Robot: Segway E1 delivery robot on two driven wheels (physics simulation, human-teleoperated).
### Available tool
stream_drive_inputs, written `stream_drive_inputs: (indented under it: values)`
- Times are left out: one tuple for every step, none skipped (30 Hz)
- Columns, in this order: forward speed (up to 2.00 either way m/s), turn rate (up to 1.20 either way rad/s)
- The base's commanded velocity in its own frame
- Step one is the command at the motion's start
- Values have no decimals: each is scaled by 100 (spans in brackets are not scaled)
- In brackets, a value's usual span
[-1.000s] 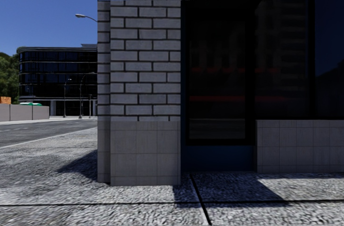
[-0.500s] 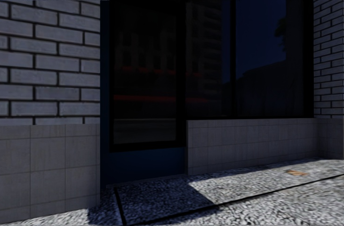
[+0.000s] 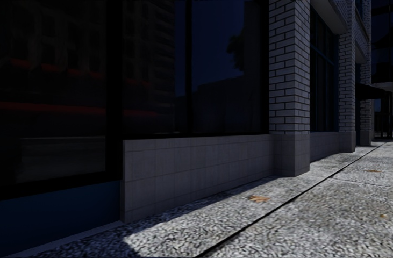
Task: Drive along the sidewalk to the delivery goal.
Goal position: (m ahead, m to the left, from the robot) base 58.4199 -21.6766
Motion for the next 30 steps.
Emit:
stream_drive_inputs:
  values:
    - [102, -84]
    - [102, -84]
    - [102, -84]
    - [104, -84]
    - [105, -84]
    - [106, -84]
    - [106, -84]
    - [106, -84]
    - [109, -84]
    - [113, -84]
    - [115, -84]
    - [115, -84]
    - [116, -84]
    - [116, -84]
    - [116, -84]
    - [116, -84]
    - [116, -84]
    - [116, -84]
    - [116, -84]
    - [116, -84]
    - [117, -84]
    - [117, -84]
    - [117, -84]
    - [117, -83]
    - [117, -83]
    - [117, -83]
    - [117, -83]
    - [117, -83]
    - [117, -83]
    - [117, -83]
